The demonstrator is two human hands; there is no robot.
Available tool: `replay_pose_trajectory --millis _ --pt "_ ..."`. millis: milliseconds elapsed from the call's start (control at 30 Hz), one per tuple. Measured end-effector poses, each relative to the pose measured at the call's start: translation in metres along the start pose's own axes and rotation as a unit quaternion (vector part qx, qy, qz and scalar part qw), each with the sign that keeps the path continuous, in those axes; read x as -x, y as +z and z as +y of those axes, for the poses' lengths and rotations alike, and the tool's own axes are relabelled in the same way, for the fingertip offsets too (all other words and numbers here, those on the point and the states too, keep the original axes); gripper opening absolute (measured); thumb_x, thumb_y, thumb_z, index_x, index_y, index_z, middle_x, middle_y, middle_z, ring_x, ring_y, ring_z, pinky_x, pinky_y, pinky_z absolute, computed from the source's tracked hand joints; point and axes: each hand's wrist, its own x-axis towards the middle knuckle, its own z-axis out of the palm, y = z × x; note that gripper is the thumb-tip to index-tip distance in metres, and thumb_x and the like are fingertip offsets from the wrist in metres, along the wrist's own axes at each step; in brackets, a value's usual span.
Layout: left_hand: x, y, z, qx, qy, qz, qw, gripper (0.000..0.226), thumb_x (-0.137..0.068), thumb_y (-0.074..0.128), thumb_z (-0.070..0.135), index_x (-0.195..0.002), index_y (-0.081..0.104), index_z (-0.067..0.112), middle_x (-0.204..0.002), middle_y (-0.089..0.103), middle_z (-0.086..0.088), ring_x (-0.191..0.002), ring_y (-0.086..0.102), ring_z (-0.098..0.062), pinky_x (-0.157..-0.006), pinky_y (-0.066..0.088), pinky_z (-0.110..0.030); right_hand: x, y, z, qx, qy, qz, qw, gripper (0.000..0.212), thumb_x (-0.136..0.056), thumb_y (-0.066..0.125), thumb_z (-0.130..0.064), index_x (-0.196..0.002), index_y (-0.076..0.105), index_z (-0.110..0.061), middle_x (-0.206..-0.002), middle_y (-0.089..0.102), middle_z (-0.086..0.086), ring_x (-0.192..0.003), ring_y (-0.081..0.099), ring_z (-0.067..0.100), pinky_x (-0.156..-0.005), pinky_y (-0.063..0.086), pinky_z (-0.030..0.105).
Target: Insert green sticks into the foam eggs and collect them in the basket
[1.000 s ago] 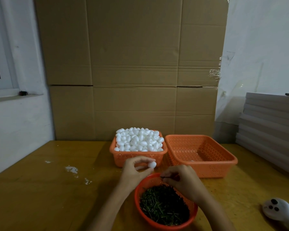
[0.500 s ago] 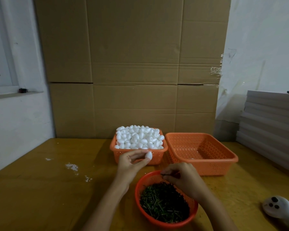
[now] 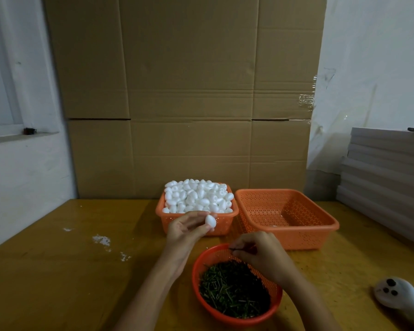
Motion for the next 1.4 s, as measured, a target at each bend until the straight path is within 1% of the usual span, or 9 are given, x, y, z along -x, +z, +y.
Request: replay_pose_trajectory --millis 100,333,533,667,933,1033,1133,1233,1400 --pt "0.0014 0.0006 0.0027 0.011 -0.002 -0.018 1.000 0.036 -0.068 0.090 0.022 -0.103 0.082 0.018 -0.119 0.076 -0.020 -0.105 0.076 -0.032 -0.089 0.061 -0.033 0.0004 -0.0001 0.0002 0.003 -0.003 0.001 1.000 0.019 -0.090 0.080 -0.023 -0.102 0.079 -0.037 -0.097 0.074 -0.024 -0.096 0.065 -0.009 -0.086 0.053 0.014" --pt "0.0017 0.0013 0.0008 0.035 -0.004 -0.043 0.998 0.035 -0.069 0.091 0.017 -0.103 0.082 0.014 -0.123 0.074 -0.023 -0.092 0.074 -0.028 -0.085 0.062 -0.035 -0.0002 0.0003 0.0018 0.007 -0.007 0.003 1.000 0.018 -0.090 0.080 -0.024 -0.102 0.079 -0.037 -0.096 0.073 -0.027 -0.097 0.064 -0.012 -0.086 0.050 0.010" --pt "-0.0009 -0.0033 -0.0007 0.082 -0.025 -0.026 0.996 0.036 -0.071 0.089 0.009 -0.106 0.079 0.008 -0.113 0.073 -0.029 -0.097 0.075 -0.034 -0.083 0.062 -0.034 -0.0006 0.0008 0.0034 0.005 -0.007 0.003 1.000 0.018 -0.089 0.080 -0.024 -0.102 0.079 -0.037 -0.097 0.074 -0.026 -0.097 0.065 -0.012 -0.086 0.051 0.012" --pt "-0.0006 -0.0035 -0.0006 0.105 -0.028 -0.032 0.994 0.030 -0.080 0.079 0.000 -0.109 0.077 0.007 -0.111 0.073 -0.029 -0.098 0.074 -0.034 -0.083 0.063 -0.034 -0.0008 0.0013 0.0040 0.009 -0.009 0.003 1.000 0.018 -0.090 0.080 -0.025 -0.103 0.078 -0.037 -0.097 0.073 -0.027 -0.098 0.064 -0.012 -0.086 0.051 0.011" --pt "0.0006 -0.0009 0.0006 0.125 -0.047 -0.050 0.990 0.034 -0.075 0.088 0.009 -0.108 0.079 0.011 -0.112 0.074 -0.026 -0.098 0.076 -0.033 -0.081 0.063 -0.031 -0.0002 0.0013 0.0042 0.007 -0.009 0.006 1.000 0.018 -0.090 0.080 -0.025 -0.102 0.078 -0.038 -0.096 0.073 -0.028 -0.097 0.064 -0.012 -0.084 0.049 0.009" --pt "-0.0004 -0.0003 -0.0009 0.098 -0.044 -0.037 0.994 0.051 -0.062 0.104 0.019 -0.106 0.080 0.013 -0.116 0.074 -0.024 -0.099 0.076 -0.032 -0.081 0.063 -0.031 -0.0003 0.0011 0.0041 0.009 -0.012 0.005 1.000 0.018 -0.090 0.079 -0.025 -0.102 0.078 -0.039 -0.096 0.073 -0.027 -0.098 0.064 -0.011 -0.084 0.049 0.009" --pt "-0.0017 -0.0004 -0.0031 0.076 -0.048 -0.016 0.996 0.059 -0.054 0.107 0.021 -0.105 0.080 0.014 -0.120 0.074 -0.021 -0.102 0.076 -0.035 -0.081 0.063 -0.031 -0.0004 0.0004 0.0033 0.009 -0.011 0.002 1.000 0.018 -0.090 0.079 -0.025 -0.102 0.078 -0.038 -0.097 0.073 -0.028 -0.097 0.064 -0.012 -0.085 0.049 0.010" --pt "-0.0023 -0.0012 -0.0042 0.085 -0.052 -0.022 0.995 0.059 -0.058 0.105 0.018 -0.110 0.079 0.010 -0.124 0.072 -0.024 -0.106 0.075 -0.040 -0.083 0.063 -0.032 0.0001 0.0002 0.0028 0.006 -0.012 0.001 1.000 0.018 -0.090 0.079 -0.024 -0.102 0.078 -0.038 -0.097 0.073 -0.027 -0.097 0.064 -0.011 -0.087 0.052 0.012" --pt "-0.0017 -0.0009 -0.0035 0.088 -0.047 -0.042 0.994 0.055 -0.064 0.102 0.016 -0.113 0.078 0.008 -0.121 0.072 -0.028 -0.108 0.074 -0.040 -0.085 0.063 -0.032 0.0006 0.0004 0.0024 -0.004 -0.008 0.006 1.000 0.017 -0.090 0.080 -0.024 -0.101 0.079 -0.037 -0.095 0.074 -0.026 -0.096 0.066 -0.010 -0.087 0.052 0.014"
